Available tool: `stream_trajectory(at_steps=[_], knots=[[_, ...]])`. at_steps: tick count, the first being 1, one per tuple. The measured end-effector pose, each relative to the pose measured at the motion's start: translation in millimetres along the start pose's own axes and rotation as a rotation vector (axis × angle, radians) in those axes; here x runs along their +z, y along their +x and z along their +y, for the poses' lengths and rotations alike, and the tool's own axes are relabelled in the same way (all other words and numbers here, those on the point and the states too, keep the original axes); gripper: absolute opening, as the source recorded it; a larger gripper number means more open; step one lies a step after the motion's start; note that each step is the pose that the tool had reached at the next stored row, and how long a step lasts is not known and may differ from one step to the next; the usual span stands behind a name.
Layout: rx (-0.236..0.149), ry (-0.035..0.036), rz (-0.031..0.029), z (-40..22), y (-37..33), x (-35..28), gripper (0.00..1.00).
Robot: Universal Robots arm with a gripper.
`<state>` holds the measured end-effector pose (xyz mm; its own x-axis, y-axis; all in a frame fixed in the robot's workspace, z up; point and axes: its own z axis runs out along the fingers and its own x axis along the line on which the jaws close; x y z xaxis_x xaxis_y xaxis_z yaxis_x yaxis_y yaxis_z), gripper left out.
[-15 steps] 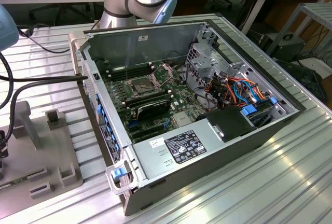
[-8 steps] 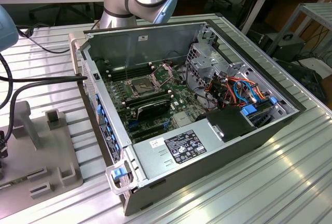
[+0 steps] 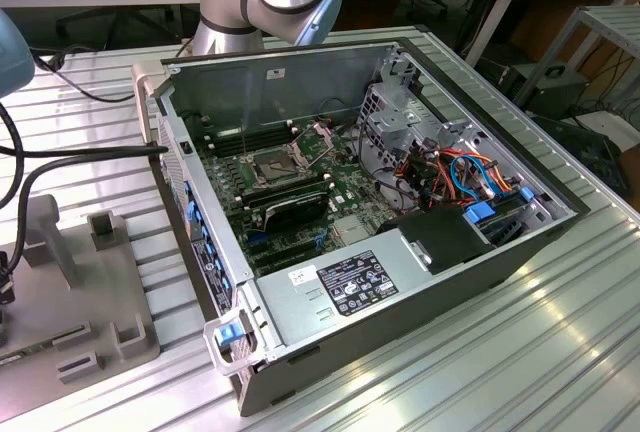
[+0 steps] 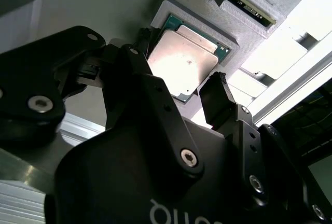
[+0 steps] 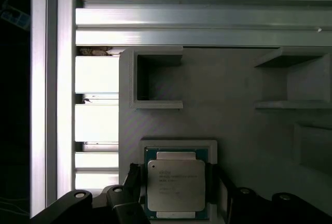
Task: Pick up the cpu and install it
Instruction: 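Pick up the cpu and move it towards the insertion slot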
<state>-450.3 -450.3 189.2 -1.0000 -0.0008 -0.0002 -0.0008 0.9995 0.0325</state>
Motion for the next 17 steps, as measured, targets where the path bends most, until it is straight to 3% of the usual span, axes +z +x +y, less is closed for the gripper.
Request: stream_trajectory(at_steps=[12,14,15,17], knots=[[0.000,0.0004,0.0002,0.0,0.0,-0.7,0.66],[0.000,0.0004,0.0002,0.0,0.0,-0.7,0.65],[0.000,0.0004,0.0001,0.0,0.0,-0.6,0.58],[0.000,0.0004,0.0001,0.0,0.0,-0.7,0.58]])
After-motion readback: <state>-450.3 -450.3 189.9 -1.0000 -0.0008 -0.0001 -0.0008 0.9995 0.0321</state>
